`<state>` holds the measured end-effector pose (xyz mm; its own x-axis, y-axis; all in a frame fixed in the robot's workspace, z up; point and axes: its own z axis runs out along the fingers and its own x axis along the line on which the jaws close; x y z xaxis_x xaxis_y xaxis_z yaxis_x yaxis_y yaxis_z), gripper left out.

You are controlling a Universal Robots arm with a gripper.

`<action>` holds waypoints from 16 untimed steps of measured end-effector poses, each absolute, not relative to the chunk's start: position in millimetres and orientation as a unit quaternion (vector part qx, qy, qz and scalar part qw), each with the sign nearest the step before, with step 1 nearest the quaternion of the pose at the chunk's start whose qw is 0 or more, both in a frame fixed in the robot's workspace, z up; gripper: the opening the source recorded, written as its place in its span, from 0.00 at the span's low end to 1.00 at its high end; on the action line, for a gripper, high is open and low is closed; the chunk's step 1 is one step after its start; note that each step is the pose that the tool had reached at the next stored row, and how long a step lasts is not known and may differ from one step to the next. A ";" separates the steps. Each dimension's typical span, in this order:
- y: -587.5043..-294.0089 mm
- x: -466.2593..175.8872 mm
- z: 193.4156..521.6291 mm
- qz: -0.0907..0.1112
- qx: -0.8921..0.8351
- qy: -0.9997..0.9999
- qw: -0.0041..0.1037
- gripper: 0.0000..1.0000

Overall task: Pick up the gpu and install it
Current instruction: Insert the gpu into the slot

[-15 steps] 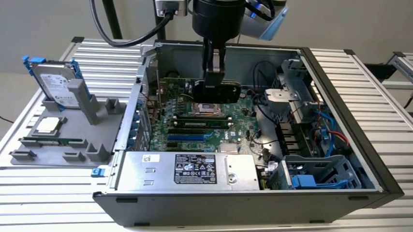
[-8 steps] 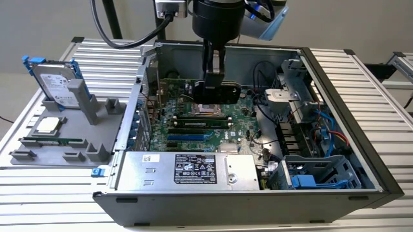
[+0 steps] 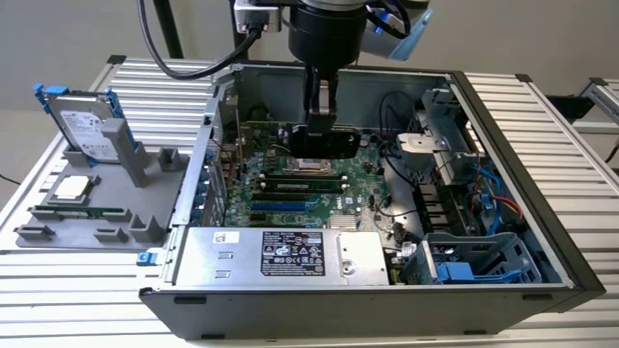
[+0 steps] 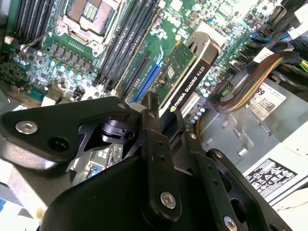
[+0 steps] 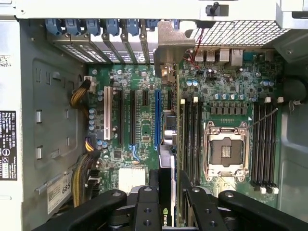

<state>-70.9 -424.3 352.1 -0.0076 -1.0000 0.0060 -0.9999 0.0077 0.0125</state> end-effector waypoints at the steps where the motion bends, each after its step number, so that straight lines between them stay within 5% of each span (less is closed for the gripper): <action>1: -424.3 -70.7 351.5 -0.002 0.704 -0.710 0.007 0.00; 16: -424.3 -69.8 345.2 -0.002 0.704 -0.710 0.007 0.00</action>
